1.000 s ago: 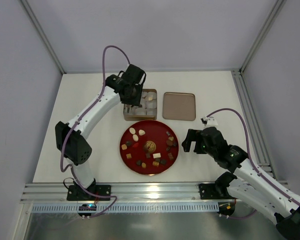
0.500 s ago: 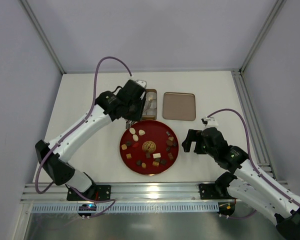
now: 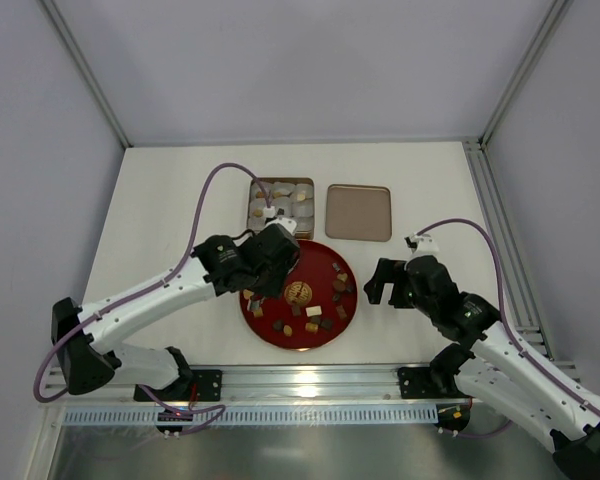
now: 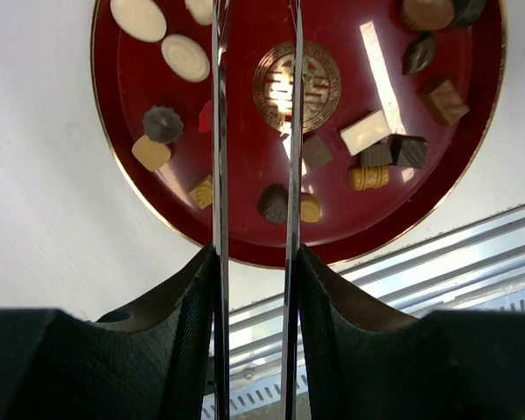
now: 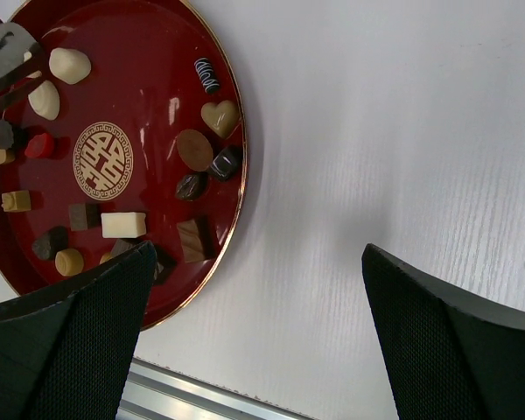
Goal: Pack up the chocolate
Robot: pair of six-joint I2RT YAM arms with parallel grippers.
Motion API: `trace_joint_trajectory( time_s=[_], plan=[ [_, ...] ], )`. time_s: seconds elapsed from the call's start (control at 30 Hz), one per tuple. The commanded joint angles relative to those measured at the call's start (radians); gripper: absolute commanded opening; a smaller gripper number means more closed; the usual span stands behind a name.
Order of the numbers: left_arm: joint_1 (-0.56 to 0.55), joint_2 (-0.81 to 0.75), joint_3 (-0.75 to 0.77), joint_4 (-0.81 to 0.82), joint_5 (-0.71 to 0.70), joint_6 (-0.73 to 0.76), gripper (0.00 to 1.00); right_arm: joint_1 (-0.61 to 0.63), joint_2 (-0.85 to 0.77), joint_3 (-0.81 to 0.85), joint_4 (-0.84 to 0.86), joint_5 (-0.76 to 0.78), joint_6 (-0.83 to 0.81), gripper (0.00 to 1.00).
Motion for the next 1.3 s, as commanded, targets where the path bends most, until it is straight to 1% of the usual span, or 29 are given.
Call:
trace_joint_trajectory(
  time_s=[0.0,0.17,0.4,0.6,0.8,1.27],
  plan=[
    [-0.017,-0.049,-0.050,0.039,-0.035,-0.063,0.40,-0.004,-0.007,-0.006,0.016,-0.007,0.010,1.00],
    [-0.078,-0.092,-0.110,0.037,-0.012,-0.074,0.40,-0.004,-0.004,-0.006,0.019,-0.007,0.008,1.00],
    [-0.116,-0.159,-0.185,0.026,0.023,-0.106,0.40,-0.004,0.002,-0.015,0.029,-0.008,0.014,1.00],
    [-0.158,-0.201,-0.219,0.020,0.059,-0.128,0.41,-0.004,0.011,-0.025,0.040,-0.013,0.014,1.00],
    [-0.191,-0.211,-0.237,-0.010,0.066,-0.143,0.42,-0.004,0.011,-0.025,0.040,-0.013,0.014,1.00],
    [-0.227,-0.204,-0.251,-0.041,0.062,-0.159,0.43,-0.004,0.016,-0.026,0.042,-0.011,0.014,1.00]
  ],
)
